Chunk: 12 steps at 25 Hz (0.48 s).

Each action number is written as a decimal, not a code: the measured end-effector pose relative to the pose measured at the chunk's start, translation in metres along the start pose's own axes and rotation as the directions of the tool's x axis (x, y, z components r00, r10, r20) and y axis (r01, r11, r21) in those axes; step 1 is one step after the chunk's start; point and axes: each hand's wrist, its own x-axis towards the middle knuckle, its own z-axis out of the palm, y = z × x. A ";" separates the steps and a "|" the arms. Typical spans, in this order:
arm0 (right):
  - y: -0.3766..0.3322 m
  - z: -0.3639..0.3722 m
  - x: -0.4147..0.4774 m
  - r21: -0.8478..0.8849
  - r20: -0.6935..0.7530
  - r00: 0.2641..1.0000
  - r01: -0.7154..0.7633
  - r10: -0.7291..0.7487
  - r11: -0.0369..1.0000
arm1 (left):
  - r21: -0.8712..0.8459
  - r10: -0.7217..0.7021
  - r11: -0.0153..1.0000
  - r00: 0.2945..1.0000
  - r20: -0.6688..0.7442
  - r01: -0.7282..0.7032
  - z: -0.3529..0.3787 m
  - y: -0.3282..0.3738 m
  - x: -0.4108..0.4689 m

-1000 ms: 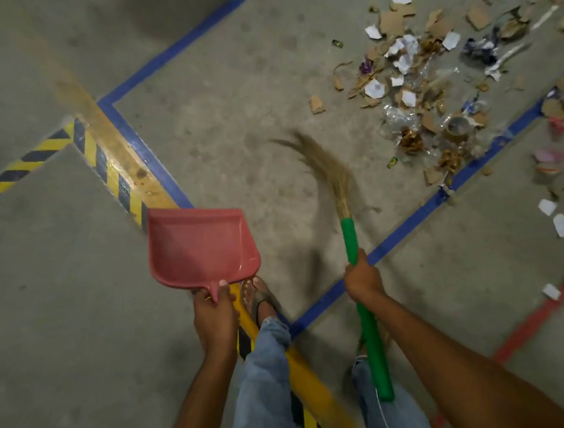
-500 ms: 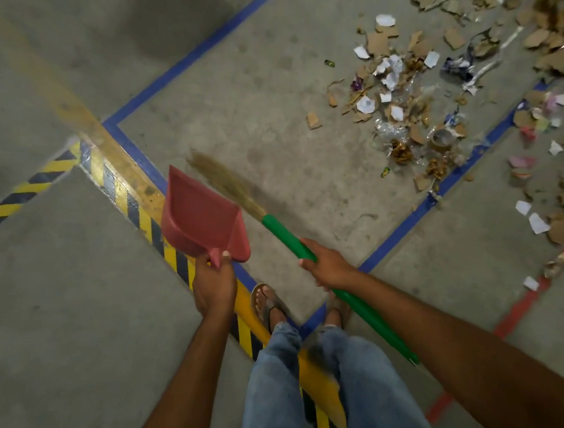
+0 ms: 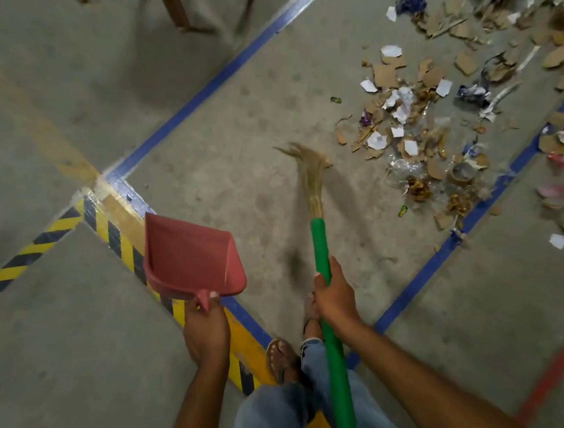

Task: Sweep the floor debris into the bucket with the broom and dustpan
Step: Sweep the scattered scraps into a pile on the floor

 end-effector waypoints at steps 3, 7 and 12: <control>-0.030 0.020 -0.019 -0.102 0.156 0.982 0.120 -0.104 0.988 | -0.043 -0.016 0.999 0.997 -0.080 0.013 -0.005 0.036 0.022; -0.106 0.092 0.011 -0.457 0.397 0.895 0.384 -0.203 0.802 | -0.086 -0.051 0.996 0.986 -0.160 0.037 -0.026 0.053 0.068; -0.165 0.159 0.110 -0.565 0.328 0.943 0.237 -0.049 0.790 | -0.092 -0.039 0.995 0.991 -0.130 0.027 -0.046 0.060 0.146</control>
